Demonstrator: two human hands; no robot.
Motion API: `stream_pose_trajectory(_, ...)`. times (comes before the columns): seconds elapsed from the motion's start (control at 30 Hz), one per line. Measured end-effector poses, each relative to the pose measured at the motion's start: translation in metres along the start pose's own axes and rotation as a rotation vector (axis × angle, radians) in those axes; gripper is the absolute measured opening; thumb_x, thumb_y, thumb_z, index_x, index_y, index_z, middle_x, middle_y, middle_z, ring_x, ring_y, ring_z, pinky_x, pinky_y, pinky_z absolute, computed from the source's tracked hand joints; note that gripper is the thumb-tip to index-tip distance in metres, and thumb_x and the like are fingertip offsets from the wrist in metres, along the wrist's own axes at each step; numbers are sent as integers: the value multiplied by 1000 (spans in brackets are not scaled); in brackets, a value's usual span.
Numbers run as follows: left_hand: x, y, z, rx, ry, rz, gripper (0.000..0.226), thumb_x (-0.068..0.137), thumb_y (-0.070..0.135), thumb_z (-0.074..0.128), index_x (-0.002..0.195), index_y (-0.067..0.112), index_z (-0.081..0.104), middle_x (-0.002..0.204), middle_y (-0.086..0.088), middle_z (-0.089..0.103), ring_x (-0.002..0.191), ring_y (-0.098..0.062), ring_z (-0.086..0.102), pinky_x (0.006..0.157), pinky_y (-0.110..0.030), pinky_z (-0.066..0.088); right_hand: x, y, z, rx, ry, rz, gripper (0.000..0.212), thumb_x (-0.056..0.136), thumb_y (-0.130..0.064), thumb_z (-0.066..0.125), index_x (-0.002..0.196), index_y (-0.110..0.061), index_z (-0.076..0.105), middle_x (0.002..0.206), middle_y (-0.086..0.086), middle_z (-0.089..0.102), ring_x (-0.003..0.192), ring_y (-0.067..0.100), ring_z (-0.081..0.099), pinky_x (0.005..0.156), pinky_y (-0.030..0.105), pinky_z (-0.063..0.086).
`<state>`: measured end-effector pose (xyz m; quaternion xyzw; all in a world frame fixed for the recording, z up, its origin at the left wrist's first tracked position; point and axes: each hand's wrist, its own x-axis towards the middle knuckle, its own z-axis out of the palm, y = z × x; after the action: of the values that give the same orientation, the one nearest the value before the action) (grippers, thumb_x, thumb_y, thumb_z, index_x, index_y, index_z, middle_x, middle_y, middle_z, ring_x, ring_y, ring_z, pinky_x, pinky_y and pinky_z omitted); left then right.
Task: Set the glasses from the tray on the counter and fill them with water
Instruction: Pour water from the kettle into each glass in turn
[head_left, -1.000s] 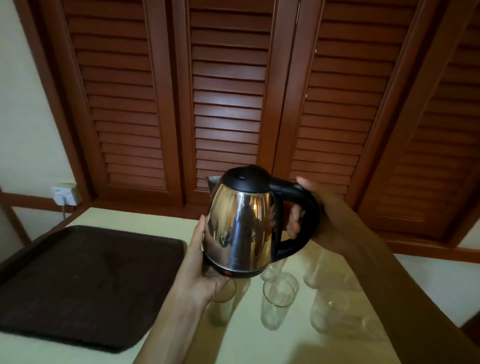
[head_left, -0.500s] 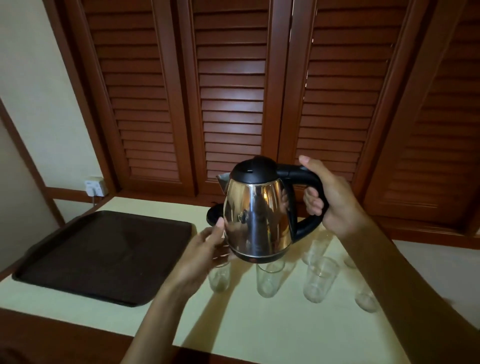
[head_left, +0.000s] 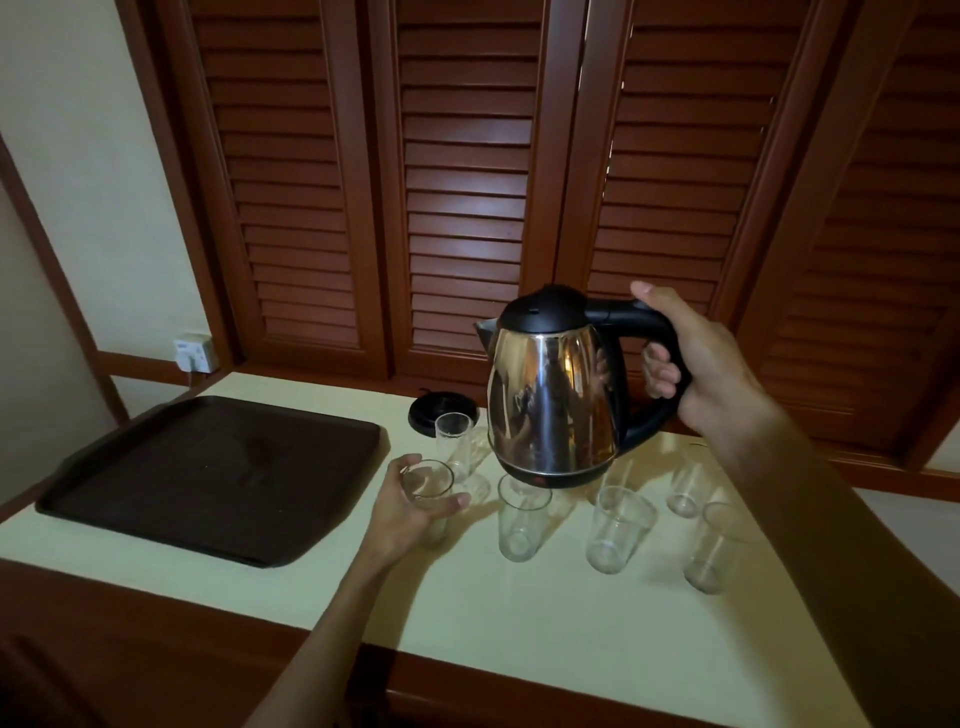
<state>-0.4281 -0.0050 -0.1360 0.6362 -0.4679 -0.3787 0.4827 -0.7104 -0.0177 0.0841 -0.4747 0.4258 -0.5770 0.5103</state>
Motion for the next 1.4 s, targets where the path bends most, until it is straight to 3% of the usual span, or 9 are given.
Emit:
stream_pose_trajectory(0.1, -2, -3, 15, -70, 73, 7, 70, 67, 19, 97, 122, 14, 53, 121, -6, 66, 107, -18, 66, 73, -10, 54, -4, -3, -3, -20, 3, -7, 29, 80, -45, 80, 87, -18, 72, 46, -3, 41, 35, 10, 34, 36, 22, 24)
stream_pose_trajectory(0.23, 0, -3, 23, -67, 145, 4, 45, 70, -3, 89, 104, 5, 59, 98, -7, 69, 94, -23, 67, 69, -12, 52, -8, -8, -9, -52, -13, -19, 35, 80, -45, 80, 98, -15, 74, 46, -4, 42, 35, 9, 35, 35, 22, 26)
stream_pose_trajectory(0.4, 1, 14, 25, -5, 190, -10, 41, 67, 5, 87, 99, 11, 62, 93, -6, 74, 87, -23, 72, 64, -23, 49, -11, -15, -9, -113, -36, -21, 39, 77, -47, 82, 99, -14, 77, 47, -4, 44, 36, 8, 35, 35, 21, 26)
stream_pose_trajectory(0.57, -2, 42, 24, 26, 164, 55, 47, 64, 11, 93, 99, 13, 62, 89, -4, 74, 84, -20, 72, 78, -36, 58, -9, -24, -1, -268, -60, -15, 41, 77, -49, 82, 87, -10, 75, 48, -3, 44, 36, 9, 34, 34, 22, 25)
stream_pose_trajectory(0.77, -5, 69, 21, 84, 152, 140, 53, 55, 14, 91, 101, 18, 64, 92, 0, 75, 89, -22, 73, 85, -39, 60, -4, -37, 8, -491, -133, -26, 58, 77, -52, 81, 100, 2, 75, 49, -3, 47, 38, 10, 36, 36, 21, 28)
stream_pose_trajectory(0.83, -7, 74, 21, 82, 149, 150, 52, 51, 16, 89, 96, 22, 63, 88, 1, 75, 87, -22, 73, 84, -41, 61, -1, -42, 13, -571, -148, -37, 57, 77, -52, 80, 97, 1, 75, 48, -4, 47, 37, 9, 36, 37, 22, 27)
stream_pose_trajectory(0.97, -12, 79, 20, 101, 121, 171, 50, 48, 18, 87, 90, 26, 60, 83, 3, 74, 82, -22, 73, 79, -44, 62, 4, -49, 21, -709, -178, -51, 45, 76, -53, 81, 67, -11, 66, 45, -4, 45, 35, 9, 35, 40, 23, 26)
stream_pose_trajectory(1.3, -12, 69, 28, 149, 60, 162, 58, 54, 16, 91, 106, 24, 65, 90, 8, 75, 86, -15, 72, 84, -39, 62, 11, -61, 26, -880, -206, -70, 50, 72, -58, 80, 82, -9, 74, 46, -8, 48, 36, 6, 39, 38, 20, 30)
stream_pose_trajectory(1.4, -12, 61, 29, 153, 51, 124, 55, 56, 14, 91, 104, 23, 65, 89, 4, 75, 85, -16, 72, 84, -40, 61, 11, -65, 26, -893, -192, -71, 48, 73, -58, 80, 75, -11, 71, 48, -6, 49, 36, 6, 39, 37, 20, 30)
